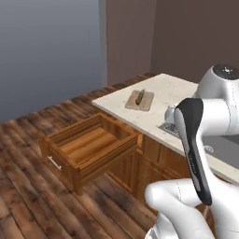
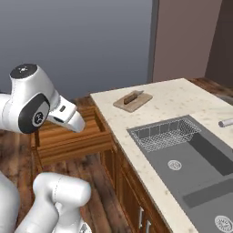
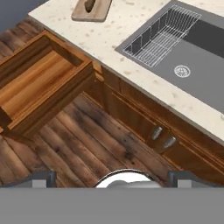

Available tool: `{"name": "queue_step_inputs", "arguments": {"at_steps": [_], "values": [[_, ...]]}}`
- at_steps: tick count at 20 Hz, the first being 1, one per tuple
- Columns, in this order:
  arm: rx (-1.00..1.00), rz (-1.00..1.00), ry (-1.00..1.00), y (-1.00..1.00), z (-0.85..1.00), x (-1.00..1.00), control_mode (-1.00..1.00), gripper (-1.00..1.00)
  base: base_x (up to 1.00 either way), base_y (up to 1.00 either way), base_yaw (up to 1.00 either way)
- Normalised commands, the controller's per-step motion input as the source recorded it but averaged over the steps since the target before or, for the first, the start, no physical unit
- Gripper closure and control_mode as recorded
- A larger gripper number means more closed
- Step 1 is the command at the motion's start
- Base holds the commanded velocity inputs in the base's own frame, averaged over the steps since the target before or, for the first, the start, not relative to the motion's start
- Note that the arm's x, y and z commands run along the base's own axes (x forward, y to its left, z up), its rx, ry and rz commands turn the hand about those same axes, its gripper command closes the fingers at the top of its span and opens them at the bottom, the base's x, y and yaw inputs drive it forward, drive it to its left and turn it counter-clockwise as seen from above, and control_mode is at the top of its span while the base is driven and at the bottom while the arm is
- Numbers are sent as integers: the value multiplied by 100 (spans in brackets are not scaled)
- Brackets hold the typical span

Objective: Pick up the knife from the drawer and place it on the cutting board. Then place the meat from the plate to the cutting board.

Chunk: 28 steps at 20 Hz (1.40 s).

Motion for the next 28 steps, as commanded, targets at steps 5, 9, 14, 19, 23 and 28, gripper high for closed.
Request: {"name": "queue_step_inputs", "arguments": {"at_steps": [5,9,14,19,23,28], "values": [[0,0,0,0,0,0,100,-100,-75,-31,-53],[0,0,0,0,0,0,100,-100,-35,-27,-62],[0,0,0,0,0,0,100,-100,-32,-28,-58],[0,0,0,0,0,0,100,-100,-20,-26,-42],[0,0,0,0,0,0,100,-100,12,-11,-23],[0,0,0,0,0,0,100,-100,13,-31,-23]]}}
